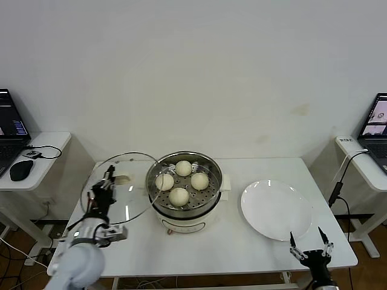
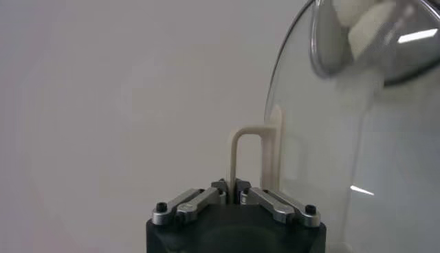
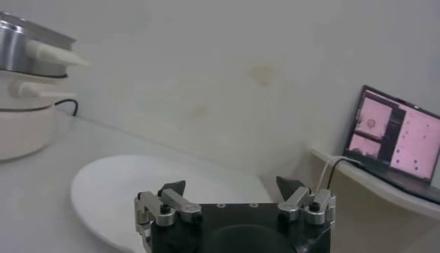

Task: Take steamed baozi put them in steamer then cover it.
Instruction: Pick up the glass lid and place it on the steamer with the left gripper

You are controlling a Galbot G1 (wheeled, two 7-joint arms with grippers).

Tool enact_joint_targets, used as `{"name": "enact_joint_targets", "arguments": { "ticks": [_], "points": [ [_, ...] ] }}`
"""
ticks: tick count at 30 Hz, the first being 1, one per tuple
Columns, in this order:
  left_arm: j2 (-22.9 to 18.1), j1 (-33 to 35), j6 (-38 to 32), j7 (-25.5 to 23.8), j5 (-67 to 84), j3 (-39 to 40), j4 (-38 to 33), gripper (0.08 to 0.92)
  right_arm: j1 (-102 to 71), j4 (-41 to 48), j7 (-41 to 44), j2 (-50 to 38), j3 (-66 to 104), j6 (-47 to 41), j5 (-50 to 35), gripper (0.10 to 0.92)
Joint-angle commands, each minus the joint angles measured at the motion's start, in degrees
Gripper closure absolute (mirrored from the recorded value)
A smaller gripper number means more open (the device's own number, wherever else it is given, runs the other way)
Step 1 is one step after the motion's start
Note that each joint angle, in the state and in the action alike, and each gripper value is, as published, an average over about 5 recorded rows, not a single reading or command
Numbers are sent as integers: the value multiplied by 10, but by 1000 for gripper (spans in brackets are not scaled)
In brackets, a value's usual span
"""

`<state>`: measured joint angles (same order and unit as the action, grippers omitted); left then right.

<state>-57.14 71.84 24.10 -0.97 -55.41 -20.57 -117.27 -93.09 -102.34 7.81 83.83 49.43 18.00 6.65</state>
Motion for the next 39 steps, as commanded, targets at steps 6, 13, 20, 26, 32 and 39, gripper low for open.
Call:
{"name": "enact_joint_targets", "arguments": {
  "ticks": [6, 13, 20, 26, 32, 39],
  "points": [
    [-149, -179, 94, -94, -193, 187, 71, 854, 9, 15, -15, 23, -25, 10, 72, 202],
    [-188, -203, 101, -126, -228, 204, 114, 855, 8, 17, -17, 27, -22, 11, 80, 203],
    [-212, -206, 100, -134, -253, 217, 148, 856, 7, 16, -19, 30, -24, 14, 85, 203],
    [-214, -207, 98, -134, -261, 224, 163, 856, 5, 18, -22, 31, -25, 17, 87, 203],
    [-213, -206, 96, -133, -263, 232, 172, 856, 3, 20, -22, 31, -27, 18, 85, 203],
    [-215, -213, 95, -132, -262, 235, 182, 856, 1, 22, -21, 33, -31, 20, 87, 203]
  ]
}}
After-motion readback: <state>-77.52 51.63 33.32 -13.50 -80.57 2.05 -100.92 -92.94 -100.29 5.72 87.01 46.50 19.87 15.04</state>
